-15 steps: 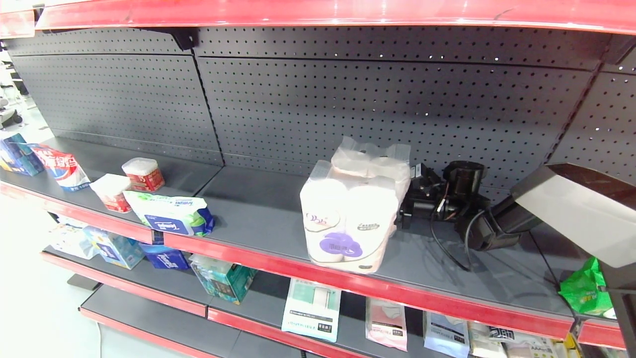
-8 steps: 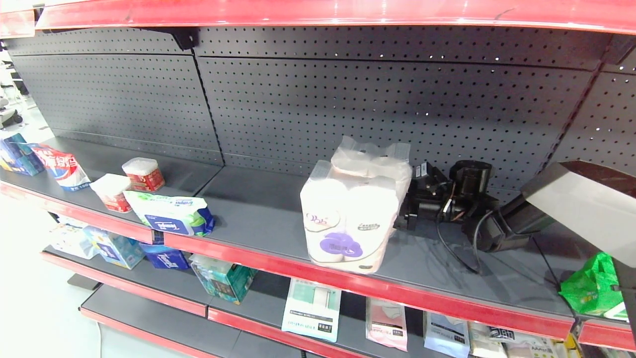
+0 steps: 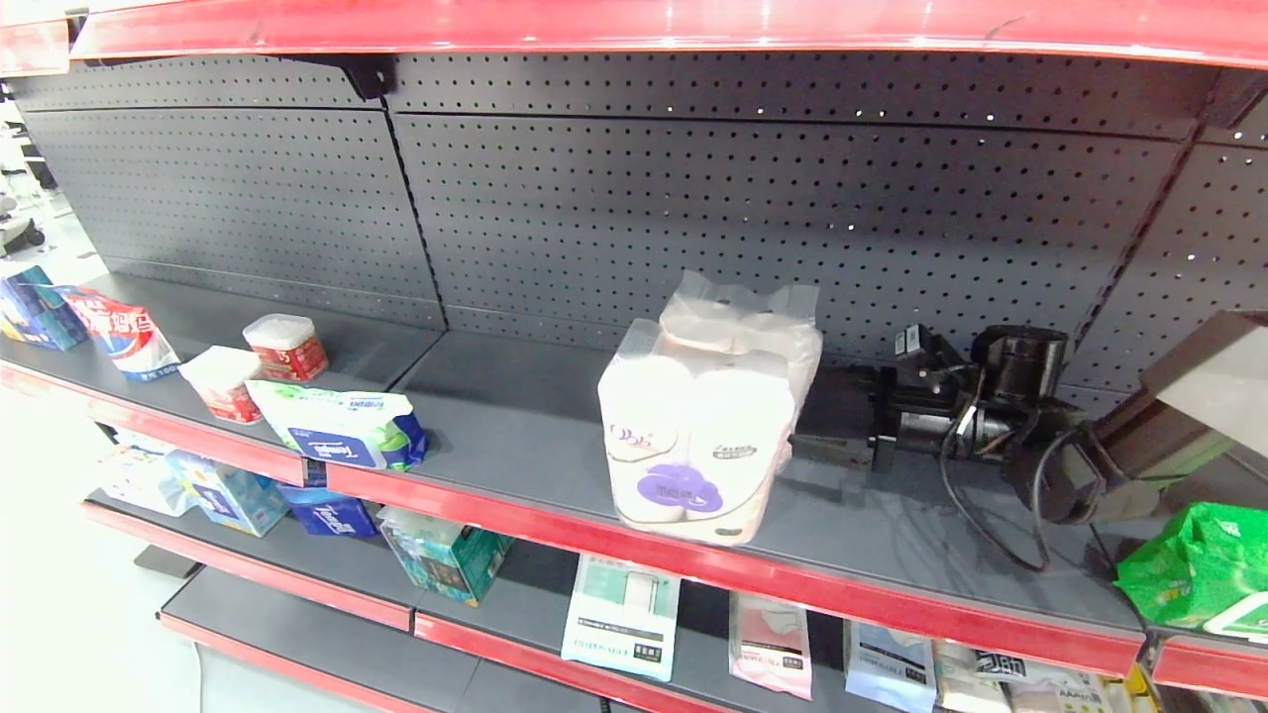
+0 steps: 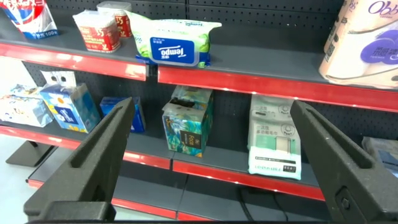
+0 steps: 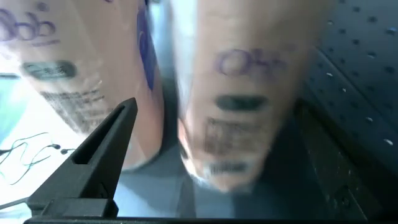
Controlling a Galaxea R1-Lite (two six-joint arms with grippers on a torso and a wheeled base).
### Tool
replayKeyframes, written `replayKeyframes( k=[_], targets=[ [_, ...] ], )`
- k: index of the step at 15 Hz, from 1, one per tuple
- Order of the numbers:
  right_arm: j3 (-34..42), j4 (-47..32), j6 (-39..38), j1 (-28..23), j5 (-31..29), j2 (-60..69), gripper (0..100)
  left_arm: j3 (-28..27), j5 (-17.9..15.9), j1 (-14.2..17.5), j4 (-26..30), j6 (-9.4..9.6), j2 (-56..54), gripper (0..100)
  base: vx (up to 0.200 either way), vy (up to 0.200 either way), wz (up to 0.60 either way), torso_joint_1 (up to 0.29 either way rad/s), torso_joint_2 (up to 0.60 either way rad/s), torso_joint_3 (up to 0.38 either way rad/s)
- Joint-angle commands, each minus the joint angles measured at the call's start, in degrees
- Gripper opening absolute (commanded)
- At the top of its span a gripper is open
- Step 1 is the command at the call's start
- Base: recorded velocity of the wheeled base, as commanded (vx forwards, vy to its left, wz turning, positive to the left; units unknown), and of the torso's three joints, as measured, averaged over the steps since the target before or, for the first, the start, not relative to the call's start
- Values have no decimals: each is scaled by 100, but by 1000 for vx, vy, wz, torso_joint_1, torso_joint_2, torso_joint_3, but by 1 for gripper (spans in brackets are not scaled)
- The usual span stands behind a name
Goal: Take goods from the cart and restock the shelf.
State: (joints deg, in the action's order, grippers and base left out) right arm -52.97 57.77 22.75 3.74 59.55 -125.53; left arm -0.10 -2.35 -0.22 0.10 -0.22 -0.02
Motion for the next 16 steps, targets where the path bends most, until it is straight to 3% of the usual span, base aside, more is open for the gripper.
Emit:
replayKeyframes(
  k=[1,5,7,8,9,10,11,12,13,14,16],
  targets=[
    [199,-3,10,-102,-75,169,100,1,-2,4,-1,-4,2,100,0,0,0,0,0,0],
    [841,-3,-16,-392,-453,389,100,1,-2,-4,-1,-4,2,100,0,0,0,0,0,0],
    [1570,-11,-25,-928,-1147,907,100,1,-2,-4,-1,-4,2,100,0,0,0,0,0,0],
    [1755,-99,-113,-1367,-2211,1434,100,1,-2,4,-1,-4,2,100,0,0,0,0,0,0],
    [1772,-178,-121,-1508,-2747,1663,100,1,-2,-4,-1,-4,2,100,0,0,0,0,0,0],
    [1860,-565,-394,-1596,-4224,2419,100,1,-2,4,-1,-4,2,100,0,0,0,0,0,0],
    [1869,-583,-420,-1596,-4285,2463,100,1,-2,4,-1,-4,2,100,0,0,0,0,0,0],
    [2185,-1013,-1106,-1394,-5419,3517,100,1,-2,-4,-1,-4,2,100,0,0,0,0,0,0],
    [2616,-1637,-1493,-1086,-6140,4484,100,1,-2,4,-1,-4,2,100,0,0,0,0,0,0],
    [2757,-1813,-1563,-1025,-6236,4792,100,1,-2,-4,-1,-4,2,100,0,0,0,0,0,0],
    [3715,-2947,-1616,-726,-6245,7121,100,1,-2,4,-1,-4,2,100,0,0,0,0,0,0]
  ],
)
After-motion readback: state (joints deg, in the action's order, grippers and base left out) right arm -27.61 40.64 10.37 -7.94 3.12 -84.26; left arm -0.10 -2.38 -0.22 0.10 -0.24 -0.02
